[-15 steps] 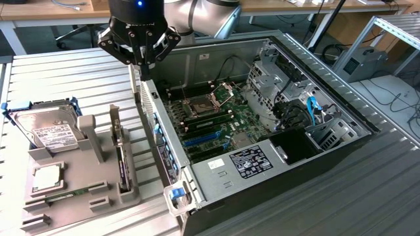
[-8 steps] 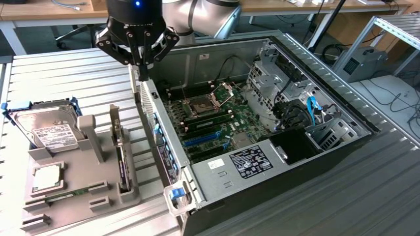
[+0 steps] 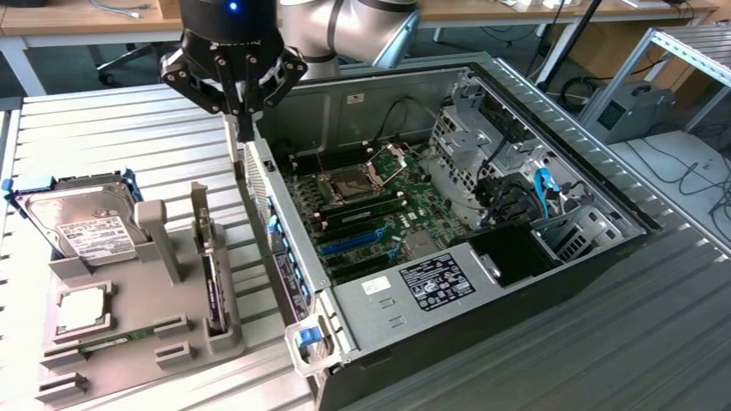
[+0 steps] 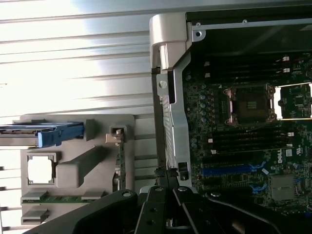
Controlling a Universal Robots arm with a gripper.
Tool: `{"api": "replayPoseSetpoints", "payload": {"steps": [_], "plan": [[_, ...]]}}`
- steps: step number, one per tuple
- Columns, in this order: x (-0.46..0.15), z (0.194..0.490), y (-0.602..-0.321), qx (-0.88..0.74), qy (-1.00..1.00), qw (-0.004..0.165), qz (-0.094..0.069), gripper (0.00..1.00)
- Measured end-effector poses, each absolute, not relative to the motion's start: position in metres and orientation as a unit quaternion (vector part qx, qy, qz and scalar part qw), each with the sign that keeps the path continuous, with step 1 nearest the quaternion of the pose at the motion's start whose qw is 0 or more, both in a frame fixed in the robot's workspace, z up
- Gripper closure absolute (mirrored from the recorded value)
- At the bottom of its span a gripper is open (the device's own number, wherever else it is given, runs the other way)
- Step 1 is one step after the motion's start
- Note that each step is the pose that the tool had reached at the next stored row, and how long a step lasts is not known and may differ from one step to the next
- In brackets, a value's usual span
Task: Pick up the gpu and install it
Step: 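Reach for the gpu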
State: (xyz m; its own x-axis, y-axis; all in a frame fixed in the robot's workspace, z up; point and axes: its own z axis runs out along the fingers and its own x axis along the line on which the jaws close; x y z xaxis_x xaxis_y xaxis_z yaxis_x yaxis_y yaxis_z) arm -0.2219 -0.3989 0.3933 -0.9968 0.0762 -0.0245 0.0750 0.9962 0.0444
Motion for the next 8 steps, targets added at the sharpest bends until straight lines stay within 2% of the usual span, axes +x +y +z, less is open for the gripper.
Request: {"api": "replayPoseSetpoints", "payload": {"steps": [8], "plan": [[-0.2246,0.3933,-0.3989,0.038,0.999,0.013,0.022,0.89]]}}
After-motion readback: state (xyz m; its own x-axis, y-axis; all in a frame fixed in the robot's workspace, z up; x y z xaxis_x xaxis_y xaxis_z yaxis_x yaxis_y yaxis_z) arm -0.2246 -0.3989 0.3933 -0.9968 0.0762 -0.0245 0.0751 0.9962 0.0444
